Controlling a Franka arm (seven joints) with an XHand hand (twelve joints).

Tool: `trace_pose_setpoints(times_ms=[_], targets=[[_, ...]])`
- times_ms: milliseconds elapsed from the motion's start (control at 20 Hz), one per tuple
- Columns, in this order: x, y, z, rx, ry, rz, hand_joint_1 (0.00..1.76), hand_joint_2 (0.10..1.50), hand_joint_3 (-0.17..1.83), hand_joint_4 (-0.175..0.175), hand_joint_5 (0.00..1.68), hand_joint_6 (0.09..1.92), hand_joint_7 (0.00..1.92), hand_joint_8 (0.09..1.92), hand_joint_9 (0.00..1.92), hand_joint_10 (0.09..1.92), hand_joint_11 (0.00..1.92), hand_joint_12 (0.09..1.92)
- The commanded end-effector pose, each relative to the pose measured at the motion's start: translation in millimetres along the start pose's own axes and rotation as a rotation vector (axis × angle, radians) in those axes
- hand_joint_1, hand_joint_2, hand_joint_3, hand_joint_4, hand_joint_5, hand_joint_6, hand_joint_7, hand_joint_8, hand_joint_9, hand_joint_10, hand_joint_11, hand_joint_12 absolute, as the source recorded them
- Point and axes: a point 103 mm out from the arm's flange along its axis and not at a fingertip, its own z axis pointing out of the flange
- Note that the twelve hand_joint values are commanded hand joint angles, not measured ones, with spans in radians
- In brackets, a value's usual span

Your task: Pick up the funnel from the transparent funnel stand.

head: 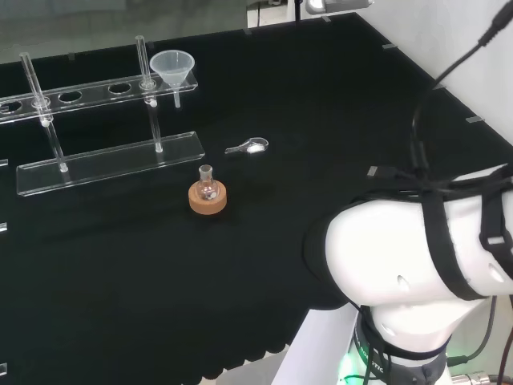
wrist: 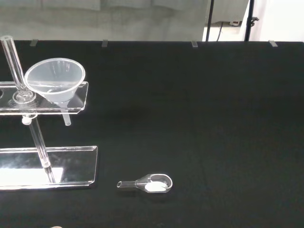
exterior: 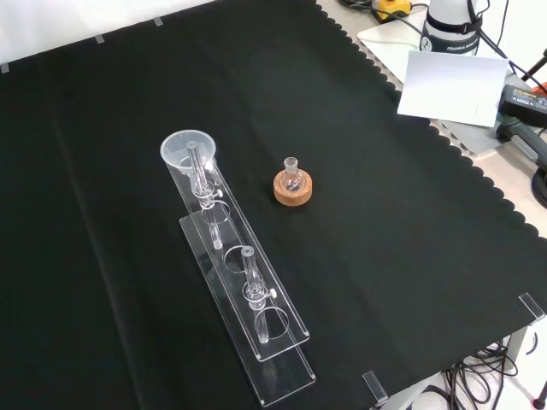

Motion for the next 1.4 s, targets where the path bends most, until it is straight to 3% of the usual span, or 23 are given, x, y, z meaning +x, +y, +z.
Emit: trace_pose_setpoints(times_ms=[50,250,450,650,950,1150,1400], targets=[[15,51,15,0.034,-0.015,-0.006,0.00,1.15,0.44,0.048,0.09,0.09,0.01,0.36,0.14,0.60,0.07,1.36],[24,92,26,0.058,-0.011,-0.067,0.02,1.13,0.42,0.043,0.09,0.09,0.04,0.38,0.15,0.60,0.07,1.36],[33,129,43,0.077,-0.016,-0.111,0.19,1.06,0.36,0.035,0.11,0.09,0.09,0.43,0.19,0.63,0.02,1.39],[49,162,58,0.154,-0.043,-0.137,0.33,0.98,0.32,0.028,0.13,0.09,0.10,0.50,0.19,0.67,0.02,1.41],[80,190,76,0.249,-0.080,-0.176,0.39,0.91,0.29,0.021,0.11,0.09,0.01,0.60,0.12,0.76,0.00,1.48],[99,202,88,0.354,-0.138,-0.172,0.37,0.86,0.27,0.025,0.05,0.09,0.00,0.44,0.06,0.79,0.00,1.52],[122,216,103,0.400,-0.184,-0.166,0.40,0.80,0.23,0.026,0.00,0.09,0.00,0.29,0.01,0.82,0.03,1.56]])
